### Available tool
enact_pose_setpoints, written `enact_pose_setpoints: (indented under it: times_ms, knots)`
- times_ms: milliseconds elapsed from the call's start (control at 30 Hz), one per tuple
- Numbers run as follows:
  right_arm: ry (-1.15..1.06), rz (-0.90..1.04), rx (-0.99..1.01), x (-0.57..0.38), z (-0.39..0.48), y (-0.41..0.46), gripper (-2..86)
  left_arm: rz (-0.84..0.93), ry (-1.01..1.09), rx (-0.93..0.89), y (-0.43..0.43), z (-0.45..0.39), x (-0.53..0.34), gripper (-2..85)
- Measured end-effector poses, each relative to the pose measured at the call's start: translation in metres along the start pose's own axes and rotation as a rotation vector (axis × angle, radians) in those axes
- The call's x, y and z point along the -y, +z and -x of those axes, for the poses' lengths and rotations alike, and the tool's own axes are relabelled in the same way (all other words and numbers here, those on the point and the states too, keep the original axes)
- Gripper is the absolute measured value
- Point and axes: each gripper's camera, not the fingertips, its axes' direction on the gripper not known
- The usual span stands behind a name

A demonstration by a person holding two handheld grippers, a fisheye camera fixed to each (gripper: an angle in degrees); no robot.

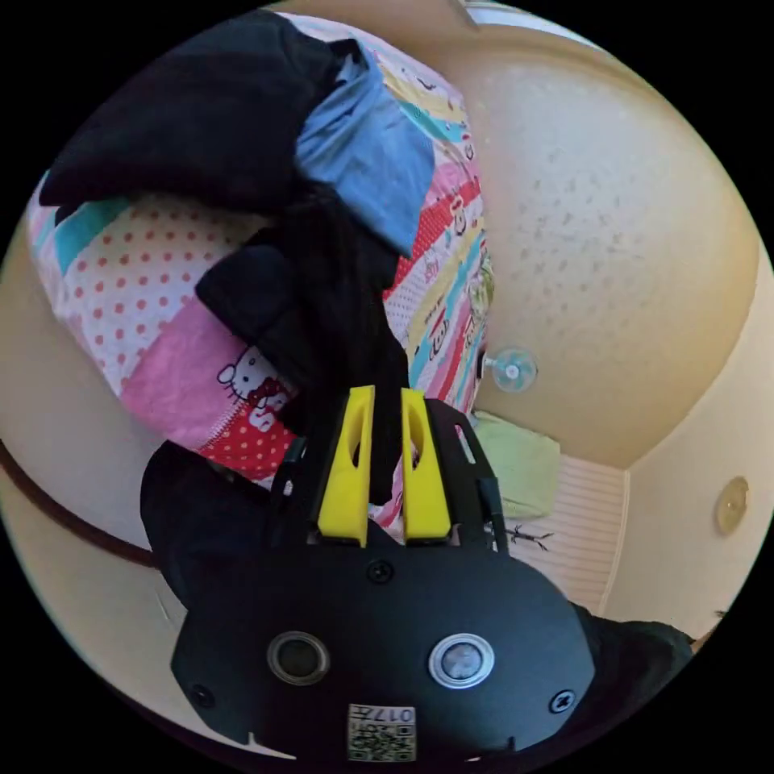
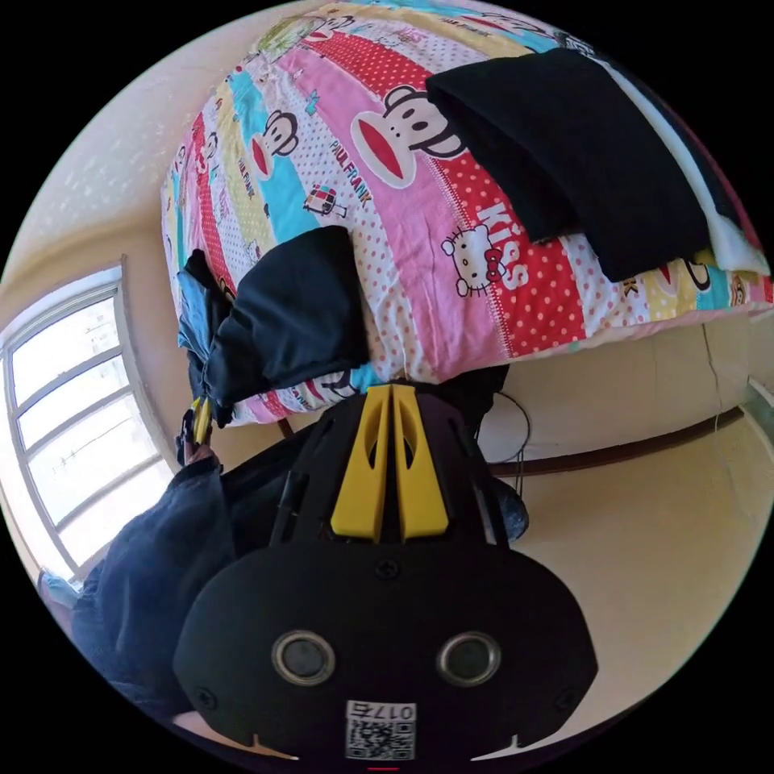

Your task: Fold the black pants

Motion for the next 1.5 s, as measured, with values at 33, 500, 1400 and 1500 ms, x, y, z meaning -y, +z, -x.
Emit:
enact_pose_setpoints:
  times_ms: [33,500,1400,1500]
  knots:
    - [-0.044,0.005,-0.009,0.010,0.016,0.009,0.9,-0.032,-0.032,0.005,-0.006,0.009,0.000,6.7]
    - [-0.899,0.366,-0.115,0.031,0.410,0.285,13.3,0.096,-0.150,-0.384,0.052,0.080,0.016,6.3]
    - [-1.114,0.033,0.250,-0.056,0.481,0.150,6.4,0.028,0.497,-0.165,0.042,-0.031,-0.217,3.9]
    - [-1.109,-0.168,0.500,-0.077,0.427,0.030,6.1,-0.012,0.680,-0.205,0.030,-0.087,-0.251,3.8]
